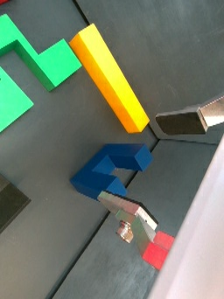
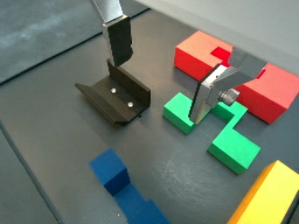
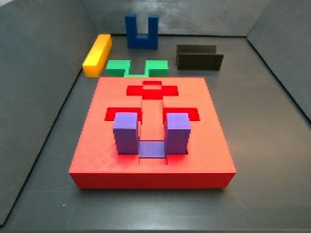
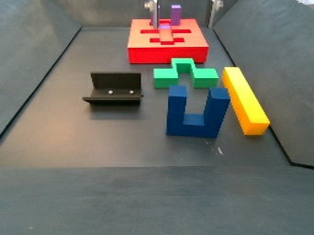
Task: Pick up the blue object. Move up. Move to above the board. Insert the blue object.
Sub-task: Pick up the blue object.
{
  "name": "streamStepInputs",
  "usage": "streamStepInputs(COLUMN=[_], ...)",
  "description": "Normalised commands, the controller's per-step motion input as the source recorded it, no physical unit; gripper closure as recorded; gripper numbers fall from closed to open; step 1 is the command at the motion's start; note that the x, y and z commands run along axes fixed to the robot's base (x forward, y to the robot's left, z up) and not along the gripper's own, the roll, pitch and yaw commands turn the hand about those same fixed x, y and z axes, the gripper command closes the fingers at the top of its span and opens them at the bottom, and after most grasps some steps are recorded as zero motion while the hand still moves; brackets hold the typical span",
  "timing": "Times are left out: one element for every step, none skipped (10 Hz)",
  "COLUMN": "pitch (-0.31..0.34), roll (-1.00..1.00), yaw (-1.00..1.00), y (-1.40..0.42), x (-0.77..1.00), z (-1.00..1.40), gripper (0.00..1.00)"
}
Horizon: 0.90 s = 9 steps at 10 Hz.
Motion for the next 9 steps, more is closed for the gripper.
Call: streamStepInputs(pitch=[0.000,0.000,0.080,0.053,0.087,0.089,0.000,-0.001,0.000], roll=[0.00,0.02,0.07,0.09,0.08,0.03,-0.02,-0.06,-0.01], yaw=[0.00,0.00,-0.01,-0.09,-0.14,-0.10,-0.10,0.00,-0.05], y=[0.00,0.10,0.39,0.44,0.53,0.43,0.22,0.18,0.25], x=[0.01,0.01,0.41,0.31,0.44,0.43,0.01,0.11,0.01], z=[-0.04,-0.29,-0.49,-0.49,-0.47,-0.46,-0.28,-0.19,-0.23], gripper=[0.00,0.00,0.00,0.00,0.00,0.00,0.00,0.00,0.00])
